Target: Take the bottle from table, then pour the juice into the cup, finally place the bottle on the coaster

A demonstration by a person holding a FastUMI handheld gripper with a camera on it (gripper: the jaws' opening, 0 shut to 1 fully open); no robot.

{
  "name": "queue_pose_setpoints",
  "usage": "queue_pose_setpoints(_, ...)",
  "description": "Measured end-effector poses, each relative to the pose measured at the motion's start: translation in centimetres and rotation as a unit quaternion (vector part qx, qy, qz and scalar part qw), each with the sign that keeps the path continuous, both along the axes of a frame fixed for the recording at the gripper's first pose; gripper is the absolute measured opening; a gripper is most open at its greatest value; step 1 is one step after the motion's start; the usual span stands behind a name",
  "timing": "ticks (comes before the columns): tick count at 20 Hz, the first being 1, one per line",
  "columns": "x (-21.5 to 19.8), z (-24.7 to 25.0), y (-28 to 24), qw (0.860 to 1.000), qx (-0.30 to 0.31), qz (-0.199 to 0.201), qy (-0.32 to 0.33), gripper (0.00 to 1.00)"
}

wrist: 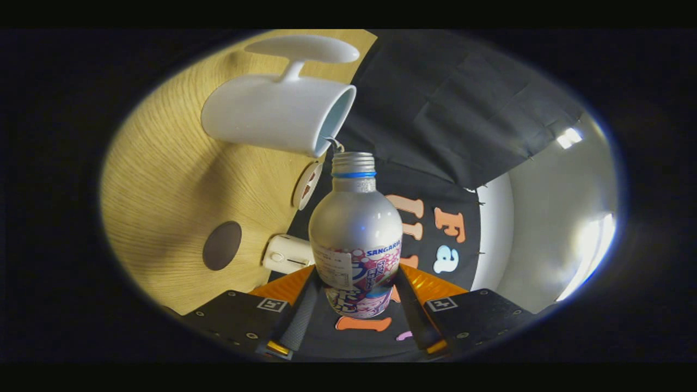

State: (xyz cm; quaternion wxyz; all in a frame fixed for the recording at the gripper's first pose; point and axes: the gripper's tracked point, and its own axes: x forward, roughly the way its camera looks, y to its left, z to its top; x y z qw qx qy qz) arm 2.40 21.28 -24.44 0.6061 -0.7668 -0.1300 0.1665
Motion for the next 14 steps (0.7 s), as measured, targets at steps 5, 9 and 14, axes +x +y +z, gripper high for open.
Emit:
queue_pose_setpoints(5,-0.11,0.15,0.09,1.000,-0.010,0.010,-0.009,0.77)
queue_pose_setpoints(9,0.02,0.34,0.22,1.000,-0.019,0.017,-0.015,0.77)
queue_pose_setpoints(14,0.17,0.59,0.51,0.999,-0.037,0.027,-0.022,0.77)
